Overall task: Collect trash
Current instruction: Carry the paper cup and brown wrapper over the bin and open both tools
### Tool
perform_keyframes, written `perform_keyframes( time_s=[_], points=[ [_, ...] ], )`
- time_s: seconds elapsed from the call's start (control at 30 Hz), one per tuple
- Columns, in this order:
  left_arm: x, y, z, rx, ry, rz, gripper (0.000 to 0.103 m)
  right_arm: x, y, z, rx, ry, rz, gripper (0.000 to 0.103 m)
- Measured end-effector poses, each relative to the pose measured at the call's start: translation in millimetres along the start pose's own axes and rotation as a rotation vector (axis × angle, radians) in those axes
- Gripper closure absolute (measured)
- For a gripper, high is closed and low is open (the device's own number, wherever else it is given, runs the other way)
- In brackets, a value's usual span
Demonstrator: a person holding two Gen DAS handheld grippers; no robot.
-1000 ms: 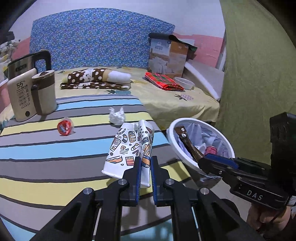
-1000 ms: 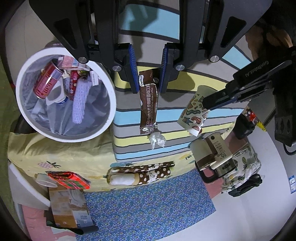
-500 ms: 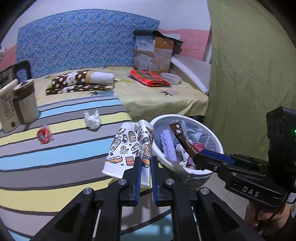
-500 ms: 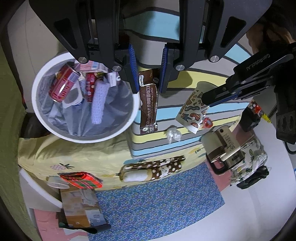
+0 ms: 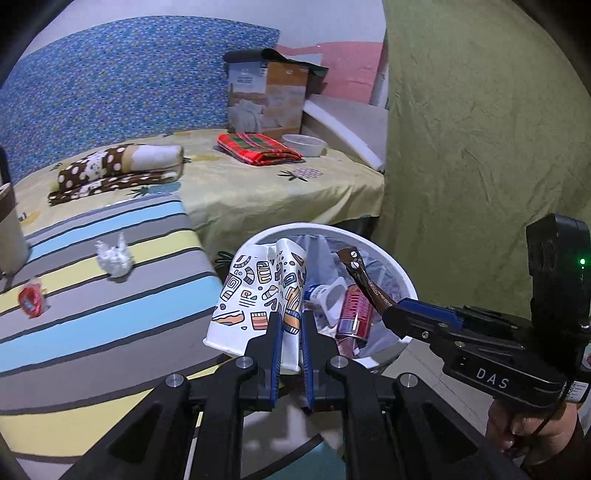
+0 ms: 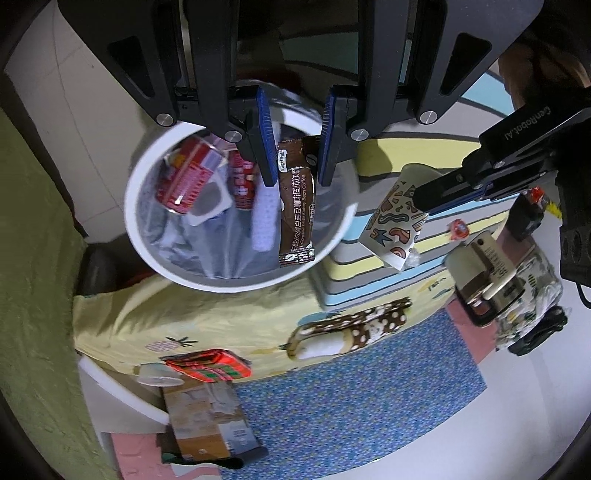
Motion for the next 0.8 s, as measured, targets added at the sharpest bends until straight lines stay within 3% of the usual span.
perform_keyframes(
  time_s=[0.57,0.67,0.73,0.8],
  points=[
    [65.5,19.6,-12.3,0.032,-0.057,0.118,0.091,18.7,41.6,0.9,0.074,-0.053,0.078,0.077],
    [68.5,20.9,-12.6,0.025,-0.054,0.131,0.089,20.2,44.5,1.0,0.072,-0.054,0.086,0.069],
    [67.9,19.9,-13.0,0.017,-0.051,0.137,0.082,20.0,45.1,0.3,0.073,-0.051,0.081,0.058],
    [65.5,16.2,-13.4,0.008,-0.049,0.137,0.082,18.4,45.5,-0.3,0.076,-0.045,0.079,0.058]
  ],
)
Point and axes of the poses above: each gripper's, at about its wrist camera, not at the fingertips, and x roughly the way its jaws point, y to its right, z to its underside, the point moved 9 cm from there along x, roughly the way its jaws point, and after that the axes turned 7 degrees about x, right-handed, at the moved point
